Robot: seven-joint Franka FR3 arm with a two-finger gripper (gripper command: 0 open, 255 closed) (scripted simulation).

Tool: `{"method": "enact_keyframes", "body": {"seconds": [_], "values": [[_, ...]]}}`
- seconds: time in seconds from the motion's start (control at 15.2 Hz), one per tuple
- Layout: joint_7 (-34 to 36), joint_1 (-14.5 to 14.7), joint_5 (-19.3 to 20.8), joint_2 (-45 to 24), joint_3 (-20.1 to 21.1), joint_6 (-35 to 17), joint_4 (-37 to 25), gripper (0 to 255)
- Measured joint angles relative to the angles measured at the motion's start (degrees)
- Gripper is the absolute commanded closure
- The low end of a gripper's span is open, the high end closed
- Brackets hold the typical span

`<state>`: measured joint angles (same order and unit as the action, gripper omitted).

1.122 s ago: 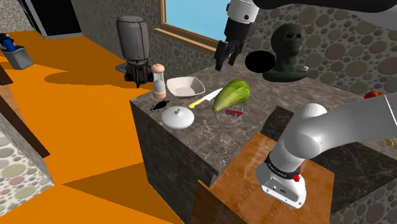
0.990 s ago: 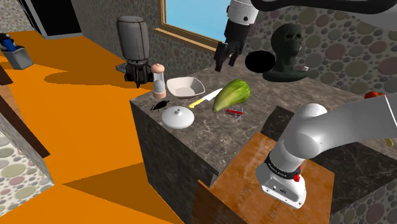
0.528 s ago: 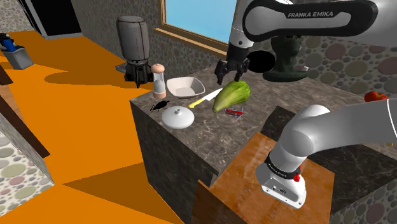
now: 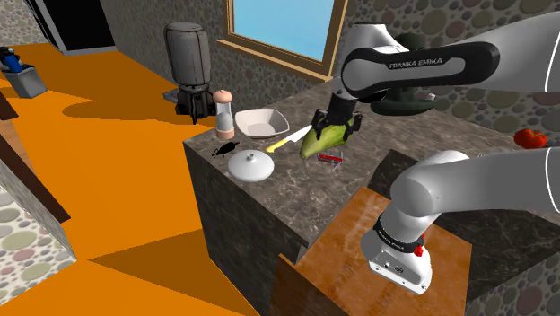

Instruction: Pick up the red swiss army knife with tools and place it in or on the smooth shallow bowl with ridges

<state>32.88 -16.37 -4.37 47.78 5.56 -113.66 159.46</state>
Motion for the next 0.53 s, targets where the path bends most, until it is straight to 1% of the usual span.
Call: {"method": "enact_keyframes", "body": {"seconds": [0.2,0.33,0.4,0.53], "values": [[6.1,-3.1,-0.7,1.0,0.8,-3.5,5.5,0],[10.3,-4.7,-1.6,1.3,1.8,-5.7,8.6,0],[11.0,-5.4,-1.6,1.2,1.8,-6.5,9.4,0],[11.9,-5.6,-2.0,0.1,2.2,-9.0,11.0,0]]}}
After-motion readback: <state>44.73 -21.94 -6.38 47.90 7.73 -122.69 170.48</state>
